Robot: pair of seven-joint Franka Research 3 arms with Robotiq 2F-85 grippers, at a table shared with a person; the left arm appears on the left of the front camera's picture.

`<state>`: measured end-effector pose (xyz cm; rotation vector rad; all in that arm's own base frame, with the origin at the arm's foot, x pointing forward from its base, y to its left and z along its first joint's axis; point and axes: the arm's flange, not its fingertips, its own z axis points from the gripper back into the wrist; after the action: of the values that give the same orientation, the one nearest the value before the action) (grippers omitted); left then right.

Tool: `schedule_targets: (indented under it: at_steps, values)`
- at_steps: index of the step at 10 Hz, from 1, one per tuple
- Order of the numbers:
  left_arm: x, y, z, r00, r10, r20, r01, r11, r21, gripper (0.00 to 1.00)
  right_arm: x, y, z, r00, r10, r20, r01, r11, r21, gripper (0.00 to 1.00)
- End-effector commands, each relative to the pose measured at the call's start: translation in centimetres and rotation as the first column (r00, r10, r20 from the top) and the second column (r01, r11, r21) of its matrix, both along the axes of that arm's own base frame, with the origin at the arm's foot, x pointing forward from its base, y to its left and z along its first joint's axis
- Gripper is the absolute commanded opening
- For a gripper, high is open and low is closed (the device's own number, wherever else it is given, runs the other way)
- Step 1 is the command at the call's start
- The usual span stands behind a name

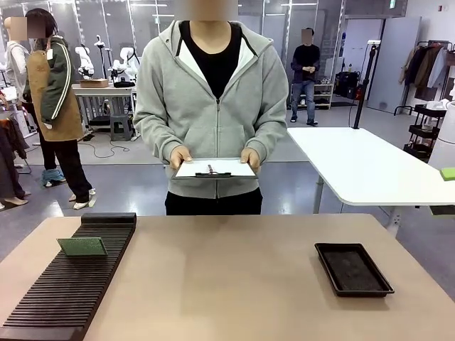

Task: Inspect the PCB.
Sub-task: Pick up the Blank PCB and present it to the human.

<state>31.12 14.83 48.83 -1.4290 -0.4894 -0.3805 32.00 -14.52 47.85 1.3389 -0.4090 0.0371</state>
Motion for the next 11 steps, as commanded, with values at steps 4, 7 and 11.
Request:
schedule_targets:
  at_steps: [4,7,11]
  values:
    - [0.7,0.2,-0.3,1.000,0.014,0.014,-0.014,1.000,0.008,1.00,0.6,0.6,-0.3,1.000,0.004,0.004,-0.004,1.000,0.007,1.00]
    - [0.7,0.2,-0.3,1.000,0.014,0.014,-0.014,1.000,0.008,1.00,0.6,0.6,-0.3,1.000,0.004,0.004,-0.004,1.000,0.007,1.00]
    - [0.7,0.2,-0.3,1.000,0.014,0.014,-0.014,1.000,0.008,1.00,0.6,0.6,-0.3,1.000,0.004,0.004,-0.004,1.000,0.007,1.00]
